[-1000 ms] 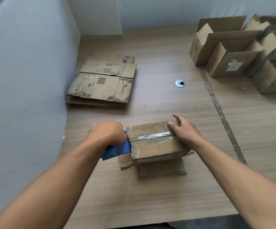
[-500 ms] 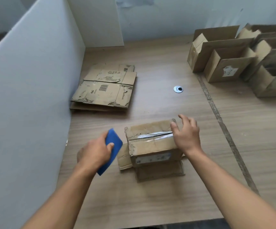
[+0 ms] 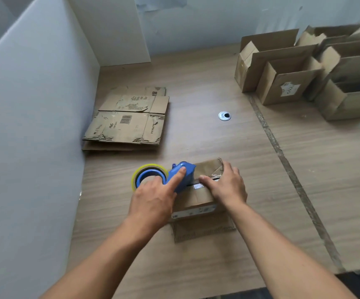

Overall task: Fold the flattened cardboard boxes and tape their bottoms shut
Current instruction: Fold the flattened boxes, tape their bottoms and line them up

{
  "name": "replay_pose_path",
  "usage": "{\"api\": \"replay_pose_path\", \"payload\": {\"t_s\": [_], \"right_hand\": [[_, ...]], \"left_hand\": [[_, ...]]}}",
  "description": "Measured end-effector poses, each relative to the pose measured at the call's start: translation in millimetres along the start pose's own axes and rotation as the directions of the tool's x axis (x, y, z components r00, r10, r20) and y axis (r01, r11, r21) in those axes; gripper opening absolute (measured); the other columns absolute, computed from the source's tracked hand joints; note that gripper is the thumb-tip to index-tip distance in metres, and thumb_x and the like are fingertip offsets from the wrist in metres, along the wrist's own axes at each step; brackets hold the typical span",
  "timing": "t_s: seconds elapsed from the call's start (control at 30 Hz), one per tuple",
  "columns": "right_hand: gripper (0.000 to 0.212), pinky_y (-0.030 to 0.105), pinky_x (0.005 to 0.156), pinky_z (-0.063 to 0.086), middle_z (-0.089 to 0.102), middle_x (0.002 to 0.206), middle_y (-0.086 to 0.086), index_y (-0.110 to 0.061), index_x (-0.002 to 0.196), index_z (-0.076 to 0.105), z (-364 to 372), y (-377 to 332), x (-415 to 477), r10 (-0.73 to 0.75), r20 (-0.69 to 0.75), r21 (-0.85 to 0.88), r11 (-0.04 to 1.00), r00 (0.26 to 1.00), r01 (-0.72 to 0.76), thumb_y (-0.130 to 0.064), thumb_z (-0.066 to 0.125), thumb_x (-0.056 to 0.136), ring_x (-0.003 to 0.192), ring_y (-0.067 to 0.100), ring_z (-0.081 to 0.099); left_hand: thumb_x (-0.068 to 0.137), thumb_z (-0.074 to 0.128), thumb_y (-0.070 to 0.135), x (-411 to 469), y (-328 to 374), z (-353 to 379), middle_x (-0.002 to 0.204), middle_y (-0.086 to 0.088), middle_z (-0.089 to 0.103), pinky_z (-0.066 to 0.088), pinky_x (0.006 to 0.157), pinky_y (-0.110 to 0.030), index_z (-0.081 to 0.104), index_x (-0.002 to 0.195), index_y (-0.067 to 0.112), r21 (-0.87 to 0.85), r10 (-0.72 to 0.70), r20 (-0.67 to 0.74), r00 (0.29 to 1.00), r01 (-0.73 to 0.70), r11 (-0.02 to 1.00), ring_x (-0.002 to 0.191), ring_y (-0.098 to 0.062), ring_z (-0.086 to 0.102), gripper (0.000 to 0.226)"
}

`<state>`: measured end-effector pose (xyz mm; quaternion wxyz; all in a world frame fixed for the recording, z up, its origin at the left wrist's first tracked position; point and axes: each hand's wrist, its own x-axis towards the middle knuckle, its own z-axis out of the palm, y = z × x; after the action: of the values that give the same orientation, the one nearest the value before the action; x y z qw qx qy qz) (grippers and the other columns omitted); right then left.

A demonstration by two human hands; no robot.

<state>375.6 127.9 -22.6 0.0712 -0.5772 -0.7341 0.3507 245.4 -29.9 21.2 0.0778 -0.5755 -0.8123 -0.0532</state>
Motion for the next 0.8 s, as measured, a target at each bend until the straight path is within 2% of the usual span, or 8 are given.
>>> {"api": "replay_pose_path", "payload": {"t_s": [0.1, 0.27, 0.37, 0.4, 0.47, 0.63, 0.7, 0.8], "right_hand": [[0.063, 0.038, 0.09, 0.047, 0.059, 0.128, 0.008, -0.028, 0.133, 0.054, -6.6, 5.1, 8.8, -0.037, -0.012, 0.07, 0.997, 0.999, 0.038, -0.053, 0.075, 0.079, 0.118, 0.032, 0.055], [0.038, 0.034, 0.09, 0.046, 0.071, 0.117, 0.008, -0.025, 0.125, 0.067, -16.5, 18.0, 24.0, -0.084, 0.016, 0.1, 0.992, 0.996, 0.082, -0.04, 0.069, 0.091, 0.113, 0.029, 0.061], [0.027, 0.036, 0.091, 0.047, 0.073, 0.112, 0.01, -0.019, 0.107, 0.074, -19.8, 23.2, 30.6, 0.02, 0.01, 0.257, 0.966, 1.0, -0.021, -0.039, 0.057, 0.098, 0.112, 0.031, 0.062], [0.03, 0.035, 0.09, 0.046, 0.072, 0.11, 0.01, -0.019, 0.103, 0.074, -21.1, 24.6, 30.9, 0.039, 0.013, 0.285, 0.958, 0.999, -0.041, -0.041, 0.055, 0.099, 0.111, 0.031, 0.063], [0.037, 0.034, 0.096, 0.043, 0.066, 0.121, 0.012, -0.017, 0.121, 0.068, -20.8, 25.8, 27.6, -0.013, 0.014, 0.221, 0.975, 1.0, 0.01, -0.043, 0.058, 0.097, 0.117, 0.029, 0.058], [0.09, 0.045, 0.119, 0.022, 0.023, 0.161, 0.004, -0.033, 0.152, 0.035, -16.9, 11.4, 11.9, -0.411, 0.169, -0.139, 0.89, 0.896, 0.434, -0.075, 0.046, 0.073, 0.148, 0.026, 0.014], [0.088, 0.046, 0.121, 0.015, 0.01, 0.165, 0.001, -0.037, 0.154, 0.027, -20.3, 4.6, 19.5, -0.387, 0.228, -0.17, 0.888, 0.893, 0.428, -0.072, 0.054, 0.078, 0.151, 0.024, 0.001], [0.085, 0.039, 0.121, 0.014, 0.012, 0.164, 0.009, -0.031, 0.156, 0.023, -25.0, 3.6, 28.4, -0.302, 0.209, -0.097, 0.94, 0.93, 0.327, -0.051, 0.069, 0.087, 0.151, 0.029, 0.011]], "left_hand": [[0.066, 0.087, 0.033, -0.5, -12.3, 2.0, 0.065, 0.002, 0.029, 0.021, 0.044, -0.03, 0.053, 0.137, 0.038, -0.004, -0.059, -0.002, 0.998, 0.059, 0.998, 0.051, -0.018, 0.026, 0.079], [0.095, 0.056, 0.044, -11.6, -40.9, 1.0, 0.084, -0.001, 0.047, 0.043, 0.056, -0.036, 0.003, 0.144, 0.053, -0.092, -0.264, 0.176, 0.948, 0.282, 0.955, 0.069, -0.023, 0.05, 0.072], [0.099, 0.047, 0.045, -15.4, -42.6, -0.9, 0.093, 0.0, 0.047, 0.051, 0.066, -0.04, -0.002, 0.144, 0.054, -0.141, -0.284, 0.222, 0.933, 0.318, 0.937, 0.081, -0.023, 0.054, 0.067], [0.099, 0.047, 0.045, -15.5, -42.2, -1.8, 0.094, 0.0, 0.048, 0.052, 0.068, -0.041, 0.0, 0.146, 0.054, -0.161, -0.293, 0.231, 0.928, 0.333, 0.929, 0.083, -0.023, 0.055, 0.067], [0.099, 0.048, 0.044, -16.2, -44.8, -0.3, 0.097, 0.0, 0.051, 0.053, 0.071, -0.042, 0.006, 0.149, 0.052, -0.209, -0.309, 0.258, 0.915, 0.365, 0.907, 0.086, -0.024, 0.056, 0.066], [0.097, 0.055, 0.037, -15.9, -55.9, 3.2, 0.107, 0.001, 0.06, 0.05, 0.069, -0.04, 0.015, 0.151, 0.05, -0.345, -0.329, 0.217, 0.919, 0.387, 0.855, 0.093, -0.023, 0.057, 0.068], [0.096, 0.057, 0.034, -12.5, -59.2, 2.6, 0.107, 0.001, 0.06, 0.05, 0.068, -0.04, 0.017, 0.151, 0.05, -0.381, -0.34, 0.18, 0.923, 0.384, 0.841, 0.091, -0.023, 0.056, 0.07], [0.096, 0.059, 0.032, -1.1, -62.4, -2.9, 0.105, -0.001, 0.059, 0.048, 0.067, -0.04, 0.018, 0.152, 0.049, -0.429, -0.367, 0.125, 0.922, 0.384, 0.818, 0.088, -0.025, 0.054, 0.071]]}}
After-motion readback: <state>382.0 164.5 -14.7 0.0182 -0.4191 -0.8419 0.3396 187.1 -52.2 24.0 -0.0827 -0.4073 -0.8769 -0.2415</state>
